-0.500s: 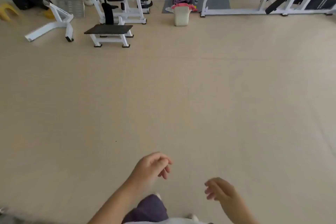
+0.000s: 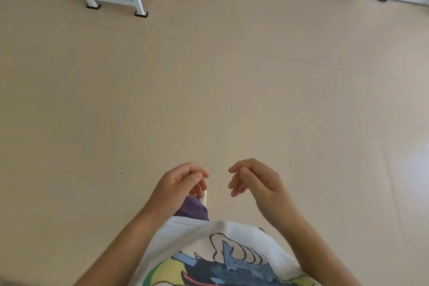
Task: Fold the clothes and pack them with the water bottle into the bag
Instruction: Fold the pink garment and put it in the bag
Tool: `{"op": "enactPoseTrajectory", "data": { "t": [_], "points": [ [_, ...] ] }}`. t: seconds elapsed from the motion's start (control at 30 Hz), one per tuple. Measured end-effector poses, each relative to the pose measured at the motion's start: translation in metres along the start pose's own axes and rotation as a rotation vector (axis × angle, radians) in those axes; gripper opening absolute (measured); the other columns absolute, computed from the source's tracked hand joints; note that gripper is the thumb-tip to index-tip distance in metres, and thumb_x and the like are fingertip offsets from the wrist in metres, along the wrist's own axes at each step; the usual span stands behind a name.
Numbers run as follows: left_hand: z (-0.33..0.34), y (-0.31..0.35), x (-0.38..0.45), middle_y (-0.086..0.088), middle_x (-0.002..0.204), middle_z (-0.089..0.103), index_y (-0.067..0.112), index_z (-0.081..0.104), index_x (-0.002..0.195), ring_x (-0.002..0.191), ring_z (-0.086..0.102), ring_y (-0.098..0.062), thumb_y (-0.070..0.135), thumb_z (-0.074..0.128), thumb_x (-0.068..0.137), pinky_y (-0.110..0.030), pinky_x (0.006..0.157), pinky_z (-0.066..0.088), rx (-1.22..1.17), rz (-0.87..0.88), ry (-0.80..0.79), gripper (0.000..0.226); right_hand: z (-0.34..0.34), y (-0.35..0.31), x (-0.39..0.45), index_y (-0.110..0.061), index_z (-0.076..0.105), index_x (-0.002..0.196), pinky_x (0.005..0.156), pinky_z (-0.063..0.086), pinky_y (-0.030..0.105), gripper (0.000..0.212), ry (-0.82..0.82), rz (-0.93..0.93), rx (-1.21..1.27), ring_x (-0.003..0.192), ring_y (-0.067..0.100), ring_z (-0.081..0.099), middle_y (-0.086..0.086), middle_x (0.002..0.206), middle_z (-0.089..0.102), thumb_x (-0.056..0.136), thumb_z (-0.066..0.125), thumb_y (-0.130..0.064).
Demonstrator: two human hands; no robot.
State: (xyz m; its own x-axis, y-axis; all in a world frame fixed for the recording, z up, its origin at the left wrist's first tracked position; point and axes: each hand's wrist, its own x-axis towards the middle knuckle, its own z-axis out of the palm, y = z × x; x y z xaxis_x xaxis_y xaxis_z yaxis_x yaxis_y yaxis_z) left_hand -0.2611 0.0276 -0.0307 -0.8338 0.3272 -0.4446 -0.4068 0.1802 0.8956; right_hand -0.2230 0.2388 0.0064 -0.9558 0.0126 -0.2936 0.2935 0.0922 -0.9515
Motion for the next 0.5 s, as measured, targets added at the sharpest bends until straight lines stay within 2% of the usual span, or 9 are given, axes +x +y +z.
{"op": "enactPoseTrajectory", "data": {
  "t": [0.17,0.33,0.5],
  "points": [
    [-0.007,0.078,0.108,-0.005,0.081,0.070,0.027,0.072,0.086,0.070,0.065,-0.017,0.028,0.053,0.086,-0.025,0.070,0.053,0.058,0.015,-0.127,0.019,-0.039,-0.019,0.082,-0.023,0.070,0.095,0.073,0.057,0.038,0.026,0.059,0.091,-0.046,0.073,0.028,0.067,0.010,0.081,0.070,0.101,0.047,-0.013],
    [0.010,0.143,0.229,-0.004,0.078,0.070,0.017,0.071,0.090,0.068,0.063,-0.018,0.022,0.054,0.088,-0.024,0.070,0.050,0.075,0.090,-0.241,0.018,-0.092,-0.013,0.168,-0.024,0.071,0.090,0.069,0.054,0.033,0.032,0.181,0.171,0.031,0.072,0.033,0.066,0.011,0.078,0.070,0.101,0.046,-0.007],
    [0.027,0.198,0.358,-0.011,0.079,0.068,0.010,0.070,0.093,0.067,0.063,-0.018,0.008,0.053,0.096,-0.021,0.069,0.050,0.134,0.133,-0.243,0.017,-0.149,-0.022,0.294,-0.016,0.069,0.093,0.071,0.053,0.034,0.025,0.149,0.146,0.038,0.071,0.027,0.066,0.009,0.077,0.070,0.101,0.047,-0.008]
  ]
}}
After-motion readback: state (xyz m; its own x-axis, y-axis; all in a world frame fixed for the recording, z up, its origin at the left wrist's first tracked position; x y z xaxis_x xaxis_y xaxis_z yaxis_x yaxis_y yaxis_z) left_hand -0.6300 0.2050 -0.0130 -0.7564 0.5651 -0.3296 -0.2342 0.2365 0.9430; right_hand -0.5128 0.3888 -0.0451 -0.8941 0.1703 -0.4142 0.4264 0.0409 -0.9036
